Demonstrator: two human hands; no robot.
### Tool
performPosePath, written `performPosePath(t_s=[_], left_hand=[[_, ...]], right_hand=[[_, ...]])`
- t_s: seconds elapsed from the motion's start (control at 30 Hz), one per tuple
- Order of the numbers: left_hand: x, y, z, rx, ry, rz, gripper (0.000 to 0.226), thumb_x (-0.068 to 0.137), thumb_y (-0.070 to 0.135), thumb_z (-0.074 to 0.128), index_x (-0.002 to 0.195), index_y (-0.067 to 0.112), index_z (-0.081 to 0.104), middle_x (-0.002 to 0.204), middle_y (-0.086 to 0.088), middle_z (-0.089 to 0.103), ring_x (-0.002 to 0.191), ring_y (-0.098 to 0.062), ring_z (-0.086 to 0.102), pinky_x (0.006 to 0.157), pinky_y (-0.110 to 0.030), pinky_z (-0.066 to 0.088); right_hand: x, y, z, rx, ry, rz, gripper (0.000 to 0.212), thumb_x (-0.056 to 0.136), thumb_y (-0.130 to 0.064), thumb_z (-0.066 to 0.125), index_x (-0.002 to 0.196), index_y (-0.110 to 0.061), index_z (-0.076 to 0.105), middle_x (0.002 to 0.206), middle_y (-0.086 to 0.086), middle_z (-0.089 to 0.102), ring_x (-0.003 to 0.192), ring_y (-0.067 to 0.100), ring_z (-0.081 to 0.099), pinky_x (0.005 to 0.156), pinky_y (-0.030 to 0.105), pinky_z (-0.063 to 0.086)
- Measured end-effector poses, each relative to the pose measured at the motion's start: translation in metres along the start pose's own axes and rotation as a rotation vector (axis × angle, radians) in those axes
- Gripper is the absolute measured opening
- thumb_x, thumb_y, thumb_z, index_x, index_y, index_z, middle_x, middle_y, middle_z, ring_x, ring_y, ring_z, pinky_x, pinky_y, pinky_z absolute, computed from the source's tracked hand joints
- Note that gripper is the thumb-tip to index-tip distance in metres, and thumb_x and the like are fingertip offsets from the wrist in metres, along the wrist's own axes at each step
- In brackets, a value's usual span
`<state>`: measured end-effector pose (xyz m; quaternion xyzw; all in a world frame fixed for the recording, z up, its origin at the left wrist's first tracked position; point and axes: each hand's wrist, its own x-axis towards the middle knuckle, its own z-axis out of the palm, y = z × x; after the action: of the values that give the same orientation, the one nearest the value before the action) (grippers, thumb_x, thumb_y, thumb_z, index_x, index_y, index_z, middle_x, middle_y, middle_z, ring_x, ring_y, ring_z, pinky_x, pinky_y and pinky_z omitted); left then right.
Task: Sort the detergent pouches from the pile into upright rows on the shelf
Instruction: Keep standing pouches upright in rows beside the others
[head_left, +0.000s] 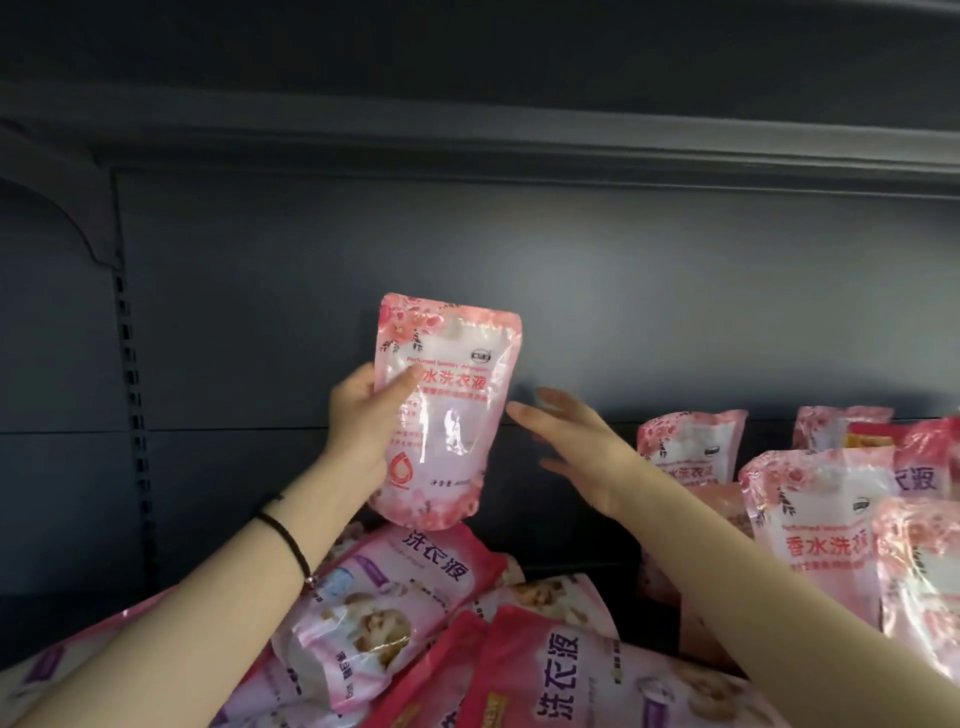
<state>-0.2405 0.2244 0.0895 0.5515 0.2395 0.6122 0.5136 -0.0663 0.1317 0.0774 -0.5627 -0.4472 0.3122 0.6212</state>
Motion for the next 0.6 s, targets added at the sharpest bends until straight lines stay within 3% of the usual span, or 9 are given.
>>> performPosePath(t_s=[0.07, 0.1, 0.17, 0.27, 0.33, 0.4, 0.5, 0.6], left_hand=[[-0.003, -0.002, 0.017, -0.118, -0.061, -0.054, 0.01, 0.085, 0.015, 0.07, 0.095, 0.012, 0.07, 0.091, -0.008, 0.076, 0.084, -0.025, 0.073, 0.073, -0.04, 0.06], [-0.005, -0.005, 0.026, -0.169, -0.091, -0.09, 0.012, 0.085, 0.014, 0.07, 0.097, 0.011, 0.069, 0.093, -0.008, 0.076, 0.084, -0.025, 0.073, 0.07, -0.038, 0.059], [-0.007, -0.015, 0.043, -0.262, -0.146, -0.185, 0.017, 0.085, 0.014, 0.069, 0.101, 0.009, 0.068, 0.095, -0.009, 0.075, 0.085, -0.024, 0.073, 0.065, -0.035, 0.058], [-0.009, -0.039, 0.061, -0.348, -0.191, -0.306, 0.021, 0.084, 0.013, 0.068, 0.104, 0.007, 0.067, 0.096, -0.01, 0.075, 0.085, -0.023, 0.073, 0.061, -0.033, 0.059], [-0.01, -0.058, 0.071, -0.336, -0.211, -0.342, 0.022, 0.084, 0.015, 0.068, 0.105, 0.008, 0.067, 0.097, -0.009, 0.075, 0.085, -0.023, 0.073, 0.066, -0.034, 0.059], [-0.012, -0.077, 0.076, -0.282, -0.237, -0.357, 0.02, 0.087, 0.017, 0.066, 0.106, 0.009, 0.066, 0.097, -0.008, 0.075, 0.088, -0.023, 0.073, 0.072, -0.036, 0.058], [-0.014, -0.098, 0.078, -0.185, -0.294, -0.36, 0.023, 0.091, 0.022, 0.061, 0.112, 0.011, 0.063, 0.102, -0.007, 0.074, 0.095, -0.024, 0.071, 0.082, -0.04, 0.056], [-0.014, -0.106, 0.073, -0.065, -0.354, -0.315, 0.022, 0.094, 0.027, 0.058, 0.114, 0.019, 0.06, 0.104, -0.001, 0.074, 0.094, -0.019, 0.071, 0.077, -0.036, 0.057]], right_hand=[[0.002, 0.0, -0.001, 0.095, -0.099, -0.021, 0.035, 0.089, -0.03, 0.066, 0.122, -0.021, 0.061, 0.12, -0.002, 0.067, 0.112, 0.019, 0.061, 0.094, 0.039, 0.045], [0.002, -0.001, -0.002, 0.155, -0.092, -0.05, 0.021, 0.092, -0.024, 0.063, 0.112, -0.019, 0.065, 0.113, 0.001, 0.071, 0.103, 0.02, 0.066, 0.087, 0.038, 0.05], [0.001, -0.003, -0.008, 0.242, 0.042, -0.089, 0.008, 0.093, -0.013, 0.061, 0.098, -0.015, 0.066, 0.102, 0.006, 0.073, 0.086, 0.022, 0.071, 0.07, 0.036, 0.055], [-0.001, 0.001, -0.018, 0.167, 0.254, -0.069, 0.008, 0.09, -0.003, 0.06, 0.089, -0.011, 0.061, 0.08, 0.003, 0.071, 0.06, 0.015, 0.069, 0.048, 0.026, 0.053], [0.001, 0.01, -0.02, 0.049, 0.364, -0.034, 0.017, 0.09, -0.001, 0.053, 0.077, -0.013, 0.053, 0.067, 0.003, 0.063, 0.048, 0.017, 0.06, 0.046, 0.022, 0.046], [0.005, 0.024, -0.021, -0.073, 0.436, -0.036, 0.024, 0.092, -0.002, 0.046, 0.072, -0.015, 0.043, 0.071, 0.009, 0.054, 0.059, 0.02, 0.05, 0.055, 0.027, 0.04], [0.007, 0.043, -0.023, -0.142, 0.449, -0.06, 0.007, 0.095, -0.009, 0.049, 0.089, -0.013, 0.047, 0.077, 0.002, 0.052, 0.062, 0.013, 0.048, 0.055, 0.022, 0.04], [0.007, 0.051, -0.027, -0.115, 0.414, -0.006, 0.006, 0.095, -0.008, 0.05, 0.095, -0.012, 0.046, 0.076, -0.001, 0.052, 0.061, 0.008, 0.05, 0.051, 0.02, 0.04]])
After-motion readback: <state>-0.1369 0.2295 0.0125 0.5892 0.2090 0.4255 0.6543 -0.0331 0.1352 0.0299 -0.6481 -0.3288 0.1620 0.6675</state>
